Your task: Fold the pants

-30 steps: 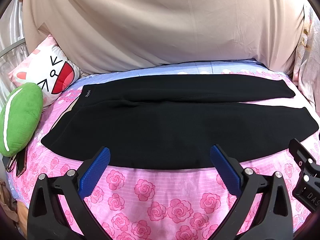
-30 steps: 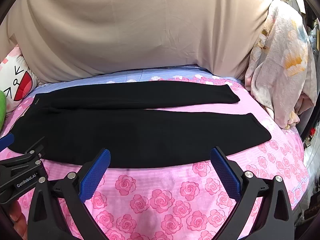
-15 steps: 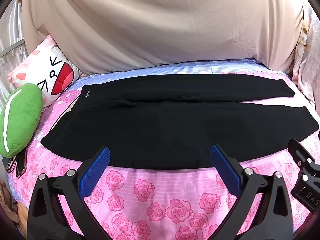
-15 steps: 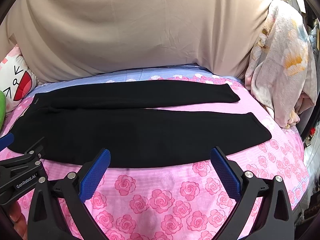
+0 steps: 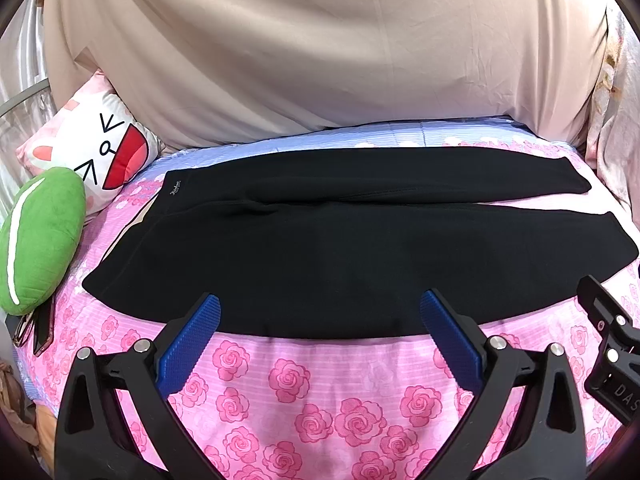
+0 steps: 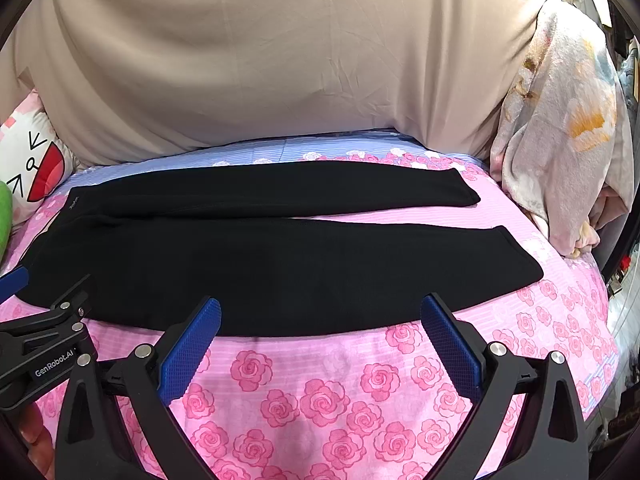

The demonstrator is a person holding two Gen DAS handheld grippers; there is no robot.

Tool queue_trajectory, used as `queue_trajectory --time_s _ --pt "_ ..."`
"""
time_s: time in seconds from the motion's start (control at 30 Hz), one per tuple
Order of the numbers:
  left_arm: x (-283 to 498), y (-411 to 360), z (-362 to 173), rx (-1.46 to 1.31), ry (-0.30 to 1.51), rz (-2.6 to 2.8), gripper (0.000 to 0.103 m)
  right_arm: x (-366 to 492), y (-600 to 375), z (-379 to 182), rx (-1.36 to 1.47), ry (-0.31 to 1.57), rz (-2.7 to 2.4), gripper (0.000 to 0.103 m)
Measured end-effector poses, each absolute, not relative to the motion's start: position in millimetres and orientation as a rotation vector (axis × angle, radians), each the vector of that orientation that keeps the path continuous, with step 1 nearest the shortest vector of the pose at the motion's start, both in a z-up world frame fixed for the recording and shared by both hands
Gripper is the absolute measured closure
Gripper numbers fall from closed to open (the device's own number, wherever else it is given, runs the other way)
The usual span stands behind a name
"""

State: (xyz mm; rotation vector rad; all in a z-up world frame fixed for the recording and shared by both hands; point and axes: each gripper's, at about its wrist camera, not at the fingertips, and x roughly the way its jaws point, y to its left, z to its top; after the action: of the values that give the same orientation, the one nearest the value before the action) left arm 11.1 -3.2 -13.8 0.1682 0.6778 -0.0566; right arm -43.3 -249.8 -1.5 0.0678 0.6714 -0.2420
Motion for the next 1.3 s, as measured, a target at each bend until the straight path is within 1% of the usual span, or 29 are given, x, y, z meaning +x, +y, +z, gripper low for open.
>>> queue_trajectory --time_s 0.43,0.63,0.8,0.9,1.03,1.13,1.2,1.3 --pt "12.1 -1.2 -14.2 0.168 0.681 -0.059 0.005 -39.8 -253.4 -4.3 0.079 0.674 -0.240 0.005" --pt "27.1 2.8 -17.8 0.163 0.691 -0.062 0.005 -23.7 -286.2 -10.2 0.143 0.652 -0.163 0.005" --pt "62.7 21.5 -24.0 0.132 0.707 -0.039 0.005 42.9 -366.7 -15.7 0.225 0.688 -0.190 0.005" --pt "95.9 40.9 -26.4 0.118 0.723 0.016 0.005 91.2 -445.7 -19.3 0.307 0.722 -0.212 0.005" --pt "140.5 68.7 -20.7 0.095 0.730 0.050 0.005 165.2 -517.1 -28.6 0.271 0.774 -0.255 0.007" --pt "187.2 98.9 -14.1 0.066 0.751 0.089 0.005 208.8 -546.8 -36.6 0.236 0.795 -0.275 0.007" --pt "214.6 115.6 -12.2 0.051 0.757 0.105 0.005 232.2 -562.5 -43.9 0.266 0.813 -0.253 0.012" --pt "257.6 141.4 -14.4 0.029 0.791 0.120 0.005 264.2 -579.5 -56.3 0.284 0.850 -0.233 0.013"
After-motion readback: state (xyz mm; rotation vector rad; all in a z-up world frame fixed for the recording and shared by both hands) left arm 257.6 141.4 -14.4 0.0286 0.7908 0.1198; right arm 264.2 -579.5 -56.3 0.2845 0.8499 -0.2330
